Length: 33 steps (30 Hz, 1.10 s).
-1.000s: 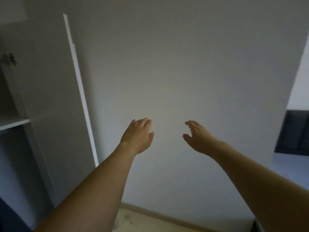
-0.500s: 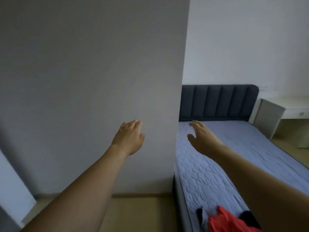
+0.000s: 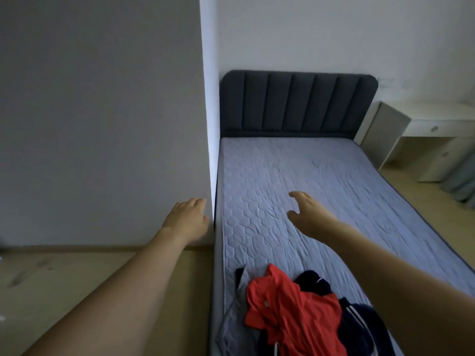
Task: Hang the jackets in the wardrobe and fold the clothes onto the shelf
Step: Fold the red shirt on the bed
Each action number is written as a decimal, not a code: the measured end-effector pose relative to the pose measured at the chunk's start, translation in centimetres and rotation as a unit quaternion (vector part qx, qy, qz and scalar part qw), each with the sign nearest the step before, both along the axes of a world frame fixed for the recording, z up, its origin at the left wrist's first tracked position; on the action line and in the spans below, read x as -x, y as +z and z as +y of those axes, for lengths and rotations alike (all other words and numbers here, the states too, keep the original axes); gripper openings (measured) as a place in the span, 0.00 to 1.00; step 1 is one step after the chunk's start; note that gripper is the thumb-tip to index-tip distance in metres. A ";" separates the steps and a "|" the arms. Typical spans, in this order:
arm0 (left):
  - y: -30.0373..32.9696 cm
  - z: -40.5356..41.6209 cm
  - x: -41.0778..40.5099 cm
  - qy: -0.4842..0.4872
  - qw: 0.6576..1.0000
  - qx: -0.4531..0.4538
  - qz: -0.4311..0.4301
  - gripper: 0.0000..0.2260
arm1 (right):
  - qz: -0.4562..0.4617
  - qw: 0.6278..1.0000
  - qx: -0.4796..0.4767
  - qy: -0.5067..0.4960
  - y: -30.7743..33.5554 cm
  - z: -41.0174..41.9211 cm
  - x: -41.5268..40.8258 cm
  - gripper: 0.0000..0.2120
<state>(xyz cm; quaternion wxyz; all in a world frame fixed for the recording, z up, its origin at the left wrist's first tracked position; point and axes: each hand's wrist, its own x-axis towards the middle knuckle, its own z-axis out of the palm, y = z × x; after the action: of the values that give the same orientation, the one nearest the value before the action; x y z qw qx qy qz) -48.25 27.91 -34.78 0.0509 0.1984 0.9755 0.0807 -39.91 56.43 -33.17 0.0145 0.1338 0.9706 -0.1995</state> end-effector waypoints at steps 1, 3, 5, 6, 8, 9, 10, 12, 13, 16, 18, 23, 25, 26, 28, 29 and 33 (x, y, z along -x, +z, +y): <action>-1.6 2.2 -0.2 0.004 1.000 0.001 -0.016 0.21 | -0.026 1.000 -0.001 0.001 -1.4 2.4 0.0 0.29; -4.9 6.0 -0.6 0.035 0.998 -0.017 -0.049 0.20 | -0.069 0.998 -0.003 0.008 -4.5 6.6 0.5 0.29; -8.7 9.1 -0.7 0.087 0.991 -0.058 -0.085 0.19 | -0.101 0.994 -0.013 0.028 -8.0 9.6 1.4 0.29; -10.9 10.4 -1.1 0.119 0.983 -0.084 -0.115 0.18 | -0.121 0.991 -0.014 0.050 -10.0 10.4 1.7 0.29; -16.0 12.4 -2.8 0.177 0.960 -0.128 -0.177 0.14 | -0.154 0.983 -0.010 0.098 -14.6 11.4 2.2 0.28; -18.7 13.3 -3.7 0.202 0.948 -0.140 -0.204 0.10 | -0.168 0.979 -0.006 0.118 -17.1 11.6 2.4 0.28; -21.7 14.2 -4.8 0.222 0.937 -0.143 -0.231 0.06 | -0.179 0.975 -0.001 0.135 -19.9 11.7 2.5 0.28; -28.8 15.7 -6.9 0.239 0.917 -0.137 -0.288 0.07 | -0.194 0.967 0.010 0.162 -26.3 11.6 2.7 0.28; -32.6 16.5 -8.1 0.247 0.902 -0.137 -0.327 0.07 | -0.203 0.963 0.015 0.176 -29.9 11.5 2.7 0.27; -43.0 18.5 -13.0 0.308 0.821 -0.184 -0.445 0.05 | -0.238 0.941 0.005 0.241 -41.0 10.9 1.9 0.27; -49.0 20.1 -16.5 0.342 0.762 -0.209 -0.509 0.03 | -0.255 0.926 -0.010 0.277 -47.6 10.7 1.4 0.25; -59.5 24.5 -24.3 0.365 0.693 -0.337 -0.522 0.24 | -0.231 0.891 -0.102 0.378 -59.3 8.0 0.7 0.32; -61.2 25.9 -25.4 0.372 0.755 -0.241 -0.483 0.28 | -0.212 0.878 -0.177 0.391 -61.6 6.2 0.0 0.38; -61.4 26.3 -25.5 0.378 0.767 -0.215 -0.472 0.27 | -0.210 0.875 -0.212 0.382 -62.3 5.5 -0.4 0.39; -61.6 26.2 -25.6 0.376 0.766 -0.231 -0.468 0.28 | -0.199 0.869 -0.269 0.366 -63.2 4.7 -0.8 0.33; -61.5 25.8 -25.6 0.368 0.760 -0.246 -0.476 0.28 | -0.190 0.866 -0.285 0.363 -63.3 4.6 -0.7 0.27; -60.5 23.3 -25.0 0.353 0.688 -0.361 -0.522 0.17 | -0.191 0.883 -0.241 0.353 -62.1 5.3 1.0 0.16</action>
<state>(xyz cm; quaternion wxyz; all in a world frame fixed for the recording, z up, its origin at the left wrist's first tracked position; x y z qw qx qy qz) -23.26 51.24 -95.26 0.4435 -0.2316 0.6850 0.5296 -40.91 61.77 -95.30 0.2367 -0.1831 0.9501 0.0882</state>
